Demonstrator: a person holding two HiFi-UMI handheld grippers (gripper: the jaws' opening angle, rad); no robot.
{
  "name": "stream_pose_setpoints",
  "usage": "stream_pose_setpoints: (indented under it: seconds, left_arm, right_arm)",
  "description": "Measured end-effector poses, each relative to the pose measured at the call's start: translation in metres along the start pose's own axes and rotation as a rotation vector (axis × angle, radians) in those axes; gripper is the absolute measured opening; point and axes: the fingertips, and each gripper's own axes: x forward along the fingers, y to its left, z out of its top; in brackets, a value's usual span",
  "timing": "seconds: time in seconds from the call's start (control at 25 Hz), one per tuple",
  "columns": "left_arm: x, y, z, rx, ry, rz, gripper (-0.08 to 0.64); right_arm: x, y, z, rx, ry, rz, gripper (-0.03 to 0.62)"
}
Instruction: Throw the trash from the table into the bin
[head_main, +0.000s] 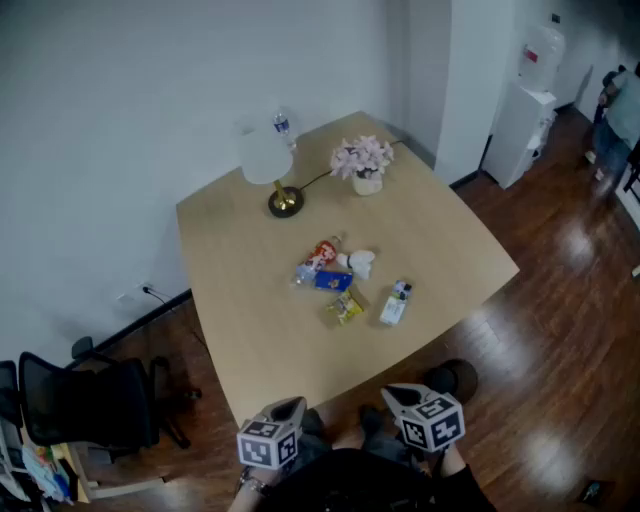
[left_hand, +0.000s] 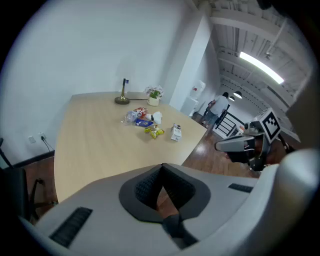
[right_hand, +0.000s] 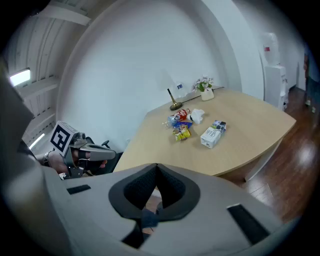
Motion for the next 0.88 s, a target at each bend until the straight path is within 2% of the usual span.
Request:
stream_pose_setpoints:
  seconds: [0.32, 0.48, 0.72, 0.76, 0.84, 0.88]
  left_arm:
    - [0.01, 0.001, 0.018, 0.048, -0.003, -0.027, 0.005]
    - [0.02, -0.006, 0.039, 0.087, -0.036, -0.095, 0.005]
    - [0.034, -0.018, 0.059, 0.191, -0.034, -0.206, 0.005]
    - [0.039, -0.019, 0.061, 0.21, -0.032, -0.22, 0.005]
    - [0.049, -0.022, 0.063, 0.237, -0.019, -0.255, 0.005]
    - [0.054, -0.024, 0.063, 0.245, -0.01, -0.273, 0.005]
  right_arm:
    - [0.011, -0.009, 0.011, 0.058, -0.067, -0.066, 0.006]
    - [0.019, -0.003, 0.017, 0.05, -0.07, -0.116, 0.006]
    - [0.023, -0.019, 0.037, 0.063, -0.106, -0.27, 0.009]
    - [0.024, -0.022, 0.04, 0.059, -0.109, -0.295, 0.015]
    - [0.029, -0.032, 0.045, 0.056, -0.105, -0.35, 0.102]
    - [0.032, -0.037, 0.048, 0.06, -0.105, -0.377, 0.107]
